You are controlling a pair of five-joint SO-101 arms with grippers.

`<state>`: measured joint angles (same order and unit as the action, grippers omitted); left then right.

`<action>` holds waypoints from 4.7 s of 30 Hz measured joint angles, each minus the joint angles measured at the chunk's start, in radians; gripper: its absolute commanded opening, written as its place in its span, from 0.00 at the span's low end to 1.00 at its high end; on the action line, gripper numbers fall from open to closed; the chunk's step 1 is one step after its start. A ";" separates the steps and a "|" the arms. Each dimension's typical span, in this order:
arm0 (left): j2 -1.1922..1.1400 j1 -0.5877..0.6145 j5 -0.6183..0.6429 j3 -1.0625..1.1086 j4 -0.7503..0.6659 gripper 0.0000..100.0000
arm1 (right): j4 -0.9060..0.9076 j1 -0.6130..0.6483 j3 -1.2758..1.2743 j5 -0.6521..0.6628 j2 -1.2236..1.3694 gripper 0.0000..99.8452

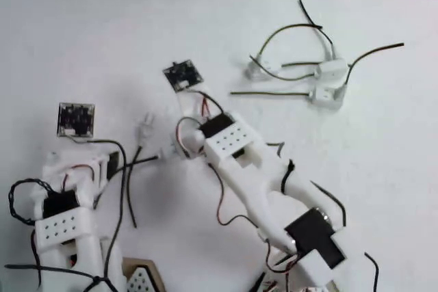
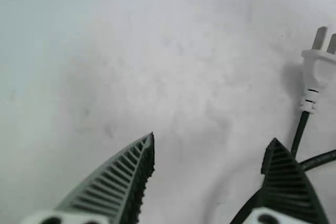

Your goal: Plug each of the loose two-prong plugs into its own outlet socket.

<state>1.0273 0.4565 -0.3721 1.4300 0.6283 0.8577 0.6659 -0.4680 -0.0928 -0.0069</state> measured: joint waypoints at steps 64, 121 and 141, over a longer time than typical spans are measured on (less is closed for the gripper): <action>0.000 0.000 0.000 0.000 0.000 0.32 | 0.021 -0.661 0.298 -0.262 0.101 0.18; 0.000 0.000 0.000 0.000 0.000 0.32 | -0.241 0.126 0.216 -0.204 0.370 0.12; 0.000 0.000 0.000 0.000 0.000 0.32 | -0.451 0.180 0.247 -0.212 0.468 0.09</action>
<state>1.0273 0.4565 -0.3721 1.4300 0.6283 0.4066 0.8454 -0.2209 -0.3046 0.4611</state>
